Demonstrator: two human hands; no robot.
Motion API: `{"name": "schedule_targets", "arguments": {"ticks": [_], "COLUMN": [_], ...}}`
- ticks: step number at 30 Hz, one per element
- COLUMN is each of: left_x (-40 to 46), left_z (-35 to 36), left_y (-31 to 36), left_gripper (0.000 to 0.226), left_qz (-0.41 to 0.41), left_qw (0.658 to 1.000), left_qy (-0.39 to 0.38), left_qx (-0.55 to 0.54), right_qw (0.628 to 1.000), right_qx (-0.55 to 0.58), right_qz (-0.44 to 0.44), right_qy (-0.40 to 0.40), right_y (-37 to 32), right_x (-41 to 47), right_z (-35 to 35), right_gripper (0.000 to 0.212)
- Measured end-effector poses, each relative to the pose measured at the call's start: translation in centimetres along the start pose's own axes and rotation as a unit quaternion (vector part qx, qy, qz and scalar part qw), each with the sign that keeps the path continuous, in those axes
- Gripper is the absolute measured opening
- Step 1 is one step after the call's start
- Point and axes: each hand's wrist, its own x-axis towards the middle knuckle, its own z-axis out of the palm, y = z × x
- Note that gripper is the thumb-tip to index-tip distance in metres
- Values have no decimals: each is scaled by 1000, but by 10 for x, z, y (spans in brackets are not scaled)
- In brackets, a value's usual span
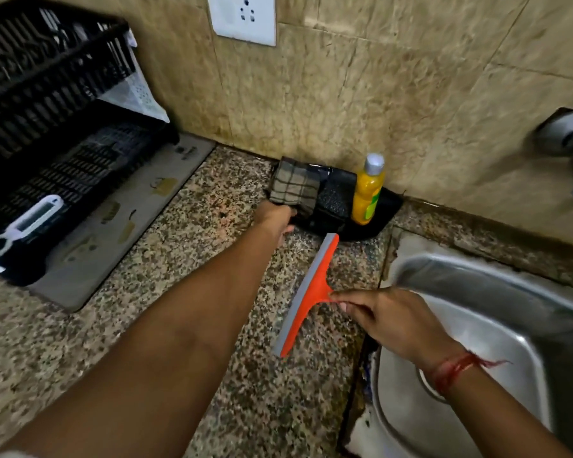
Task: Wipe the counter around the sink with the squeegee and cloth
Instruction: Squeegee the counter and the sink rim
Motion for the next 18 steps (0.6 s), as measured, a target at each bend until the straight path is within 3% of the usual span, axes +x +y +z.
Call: {"name": "schedule_targets", "arguments": {"ticks": [4, 12, 16, 18], "left_x": [13, 31, 28, 30], "left_z": [-9, -85, -113, -128], "left_y": [-2, 2, -1, 3], "left_gripper": [31, 38, 12, 11], "left_qz": [-7, -18, -43, -37], "left_qw": [999, 988, 985, 978], "left_qy": [37, 102, 128, 149], "left_qx": [-23, -111, -110, -139], "right_qw": [1000, 998, 995, 991], "right_qx": [16, 66, 90, 114], "right_qz": [-9, 4, 38, 72], "right_qy": [-9, -11, 1, 17], "right_y": [-2, -9, -6, -5], "right_x": [9, 25, 44, 59], "right_z": [-3, -14, -17, -21], "right_gripper": [38, 30, 28, 26]}}
